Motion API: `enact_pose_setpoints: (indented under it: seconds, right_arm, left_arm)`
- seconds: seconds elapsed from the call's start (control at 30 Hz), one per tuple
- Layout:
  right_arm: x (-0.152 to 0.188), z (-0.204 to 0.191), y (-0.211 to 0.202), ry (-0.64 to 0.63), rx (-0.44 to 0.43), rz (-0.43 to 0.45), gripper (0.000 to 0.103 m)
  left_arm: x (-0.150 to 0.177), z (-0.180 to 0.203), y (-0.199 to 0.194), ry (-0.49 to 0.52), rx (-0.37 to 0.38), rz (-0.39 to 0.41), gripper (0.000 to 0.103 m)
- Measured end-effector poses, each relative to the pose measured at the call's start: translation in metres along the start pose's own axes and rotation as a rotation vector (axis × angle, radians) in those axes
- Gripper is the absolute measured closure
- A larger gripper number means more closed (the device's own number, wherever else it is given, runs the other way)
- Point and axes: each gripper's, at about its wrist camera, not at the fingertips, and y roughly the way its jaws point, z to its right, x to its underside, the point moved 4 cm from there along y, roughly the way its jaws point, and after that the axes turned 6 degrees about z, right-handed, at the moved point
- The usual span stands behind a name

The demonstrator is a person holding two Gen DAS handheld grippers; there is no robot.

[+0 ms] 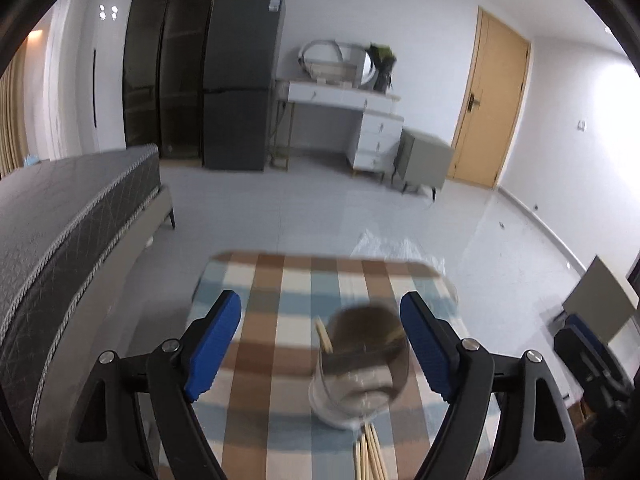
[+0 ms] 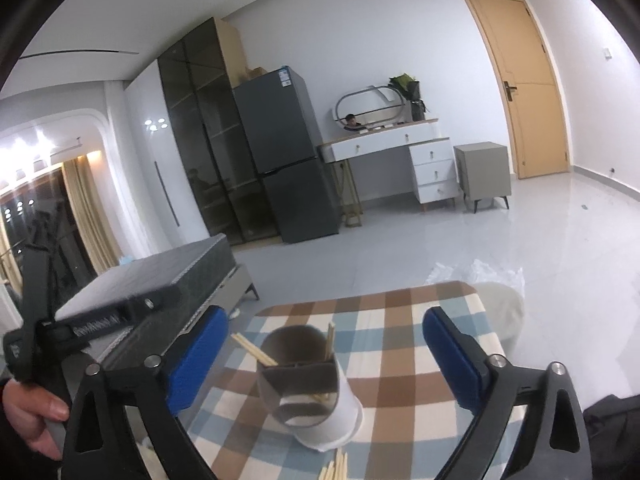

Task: Organize utensils
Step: 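Open both grippers to release the chopsticks into the holder and withdraw, then lower both grippers toward the loose chopsticks beside the holder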

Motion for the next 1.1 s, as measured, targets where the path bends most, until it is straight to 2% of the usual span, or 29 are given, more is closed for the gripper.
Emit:
enact_pose_setpoints:
  seconds: [0.03, 0.13, 0.27, 0.4, 0.6, 0.67, 0.8, 0.87, 1.0, 1.1]
  right_arm:
    - [0.002, -0.001, -0.004, -0.001, -0.008, 0.009, 0.0]
    - [0.008, -0.004, -0.014, 0.002, -0.028, 0.022, 0.0]
    - [0.018, -0.005, -0.025, 0.008, -0.064, 0.037, 0.0]
    - [0.035, -0.008, -0.027, 0.004, -0.094, -0.008, 0.0]
    - [0.065, -0.012, -0.025, -0.03, -0.085, -0.079, 0.0]
    - [0.074, -0.013, -0.027, -0.054, -0.077, -0.083, 0.0]
    - [0.089, -0.012, -0.024, -0.085, -0.059, -0.109, 0.0]
    - [0.097, -0.009, -0.019, -0.087, -0.04, -0.143, 0.0]
    - [0.118, -0.001, -0.001, -0.101, 0.001, -0.254, 0.0]
    - [0.135, 0.0, 0.016, -0.143, 0.033, -0.337, 0.0]
  left_arm:
    - [0.004, 0.001, 0.0, 0.006, -0.004, -0.019, 0.025]
    - [0.016, -0.005, -0.001, 0.018, -0.095, -0.067, 0.025]
    - [0.03, -0.014, -0.008, -0.01, -0.114, -0.056, 0.025]
    - [0.049, -0.019, -0.017, -0.011, -0.139, -0.021, 0.025]
    - [0.077, -0.016, -0.019, 0.012, -0.126, -0.001, 0.025]
    - [0.089, -0.013, -0.012, 0.05, -0.152, -0.021, 0.025]
    - [0.106, -0.012, -0.004, 0.026, -0.086, -0.063, 0.025]
    - [0.114, -0.013, 0.003, 0.023, -0.082, -0.08, 0.025]
    - [0.13, -0.013, 0.016, 0.012, -0.062, -0.163, 0.025]
    - [0.139, -0.019, 0.026, -0.008, -0.034, -0.191, 0.025]
